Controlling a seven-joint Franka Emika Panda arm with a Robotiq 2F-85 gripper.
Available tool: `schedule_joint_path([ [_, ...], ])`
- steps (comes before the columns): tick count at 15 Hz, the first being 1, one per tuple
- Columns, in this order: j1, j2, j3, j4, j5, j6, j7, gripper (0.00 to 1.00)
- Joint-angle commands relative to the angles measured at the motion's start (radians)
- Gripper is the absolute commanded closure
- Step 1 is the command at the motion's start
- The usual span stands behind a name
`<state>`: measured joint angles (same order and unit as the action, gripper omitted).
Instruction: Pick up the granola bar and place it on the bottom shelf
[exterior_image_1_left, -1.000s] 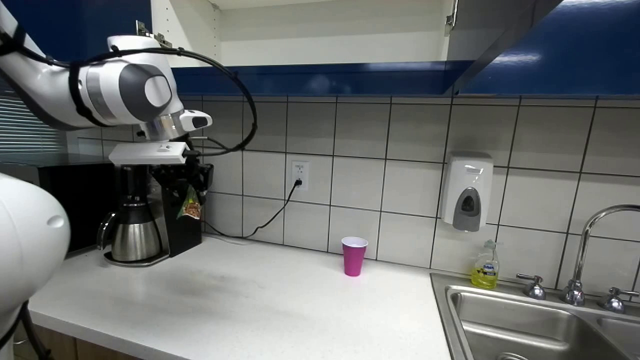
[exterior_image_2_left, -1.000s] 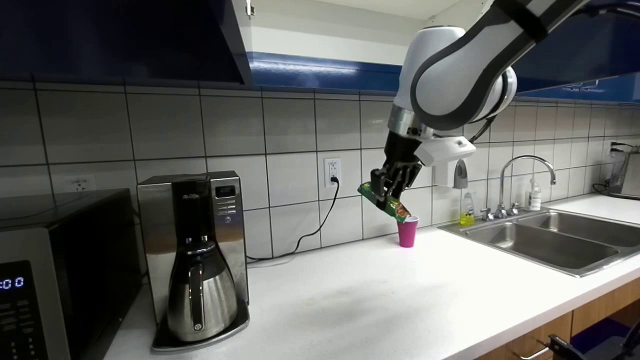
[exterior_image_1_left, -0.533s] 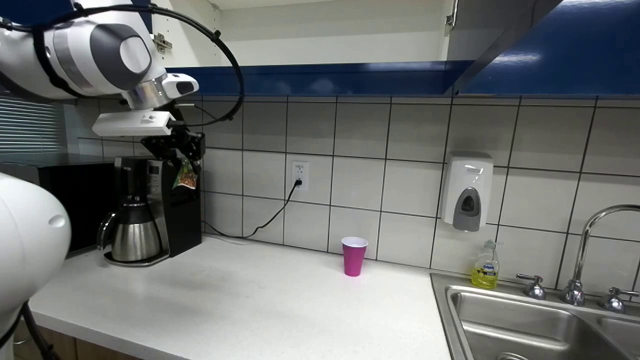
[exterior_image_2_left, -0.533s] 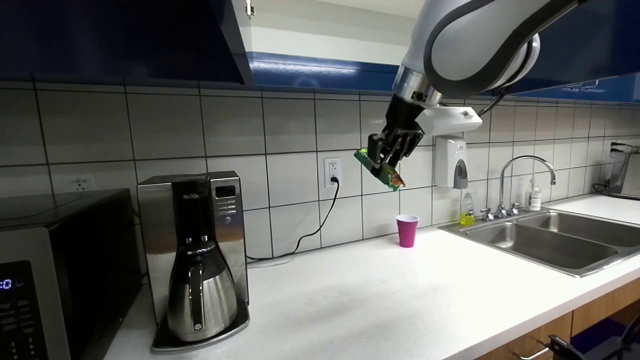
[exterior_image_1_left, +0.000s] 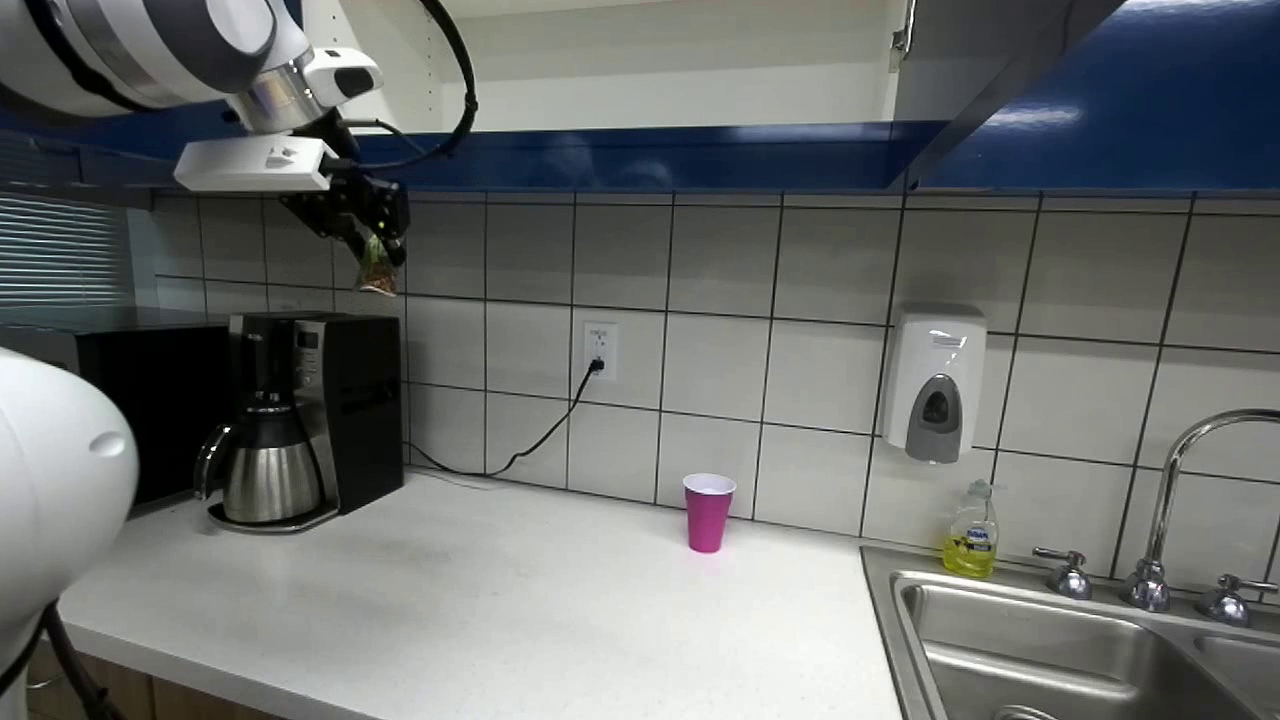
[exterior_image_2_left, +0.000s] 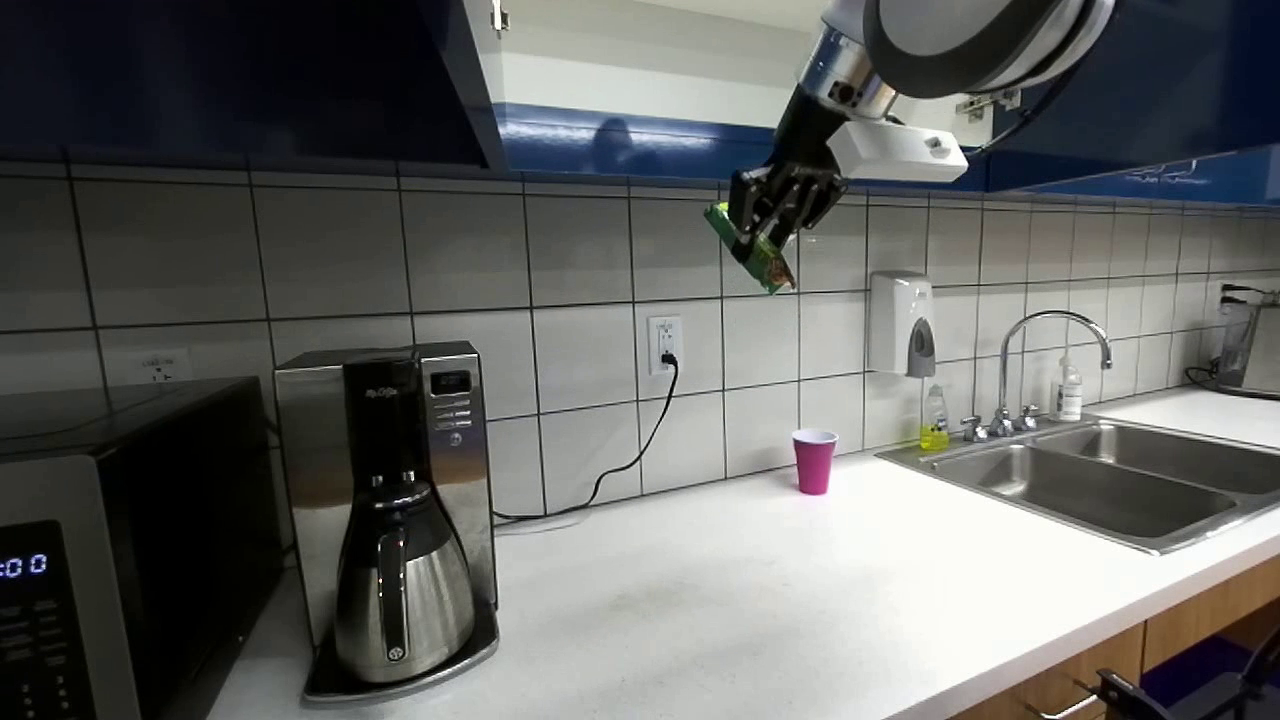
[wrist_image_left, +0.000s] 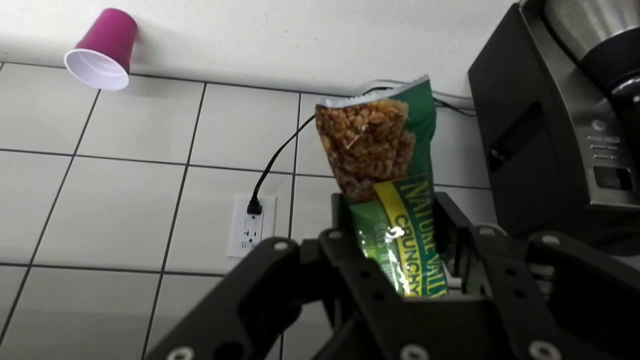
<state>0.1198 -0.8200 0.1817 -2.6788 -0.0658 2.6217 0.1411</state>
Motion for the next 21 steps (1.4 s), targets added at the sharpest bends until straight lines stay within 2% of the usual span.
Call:
schedule_joint_path([
  [1,-0.055,-0.022,0.033,0.076,-0.004,-0.058,0.037,0.82],
  [11,-0.127,0.042,0.041,0.314,-0.015,-0.197,0.058,0.82],
  [21,-0.165,0.182,0.051,0.565,-0.044,-0.303,0.092,0.82],
])
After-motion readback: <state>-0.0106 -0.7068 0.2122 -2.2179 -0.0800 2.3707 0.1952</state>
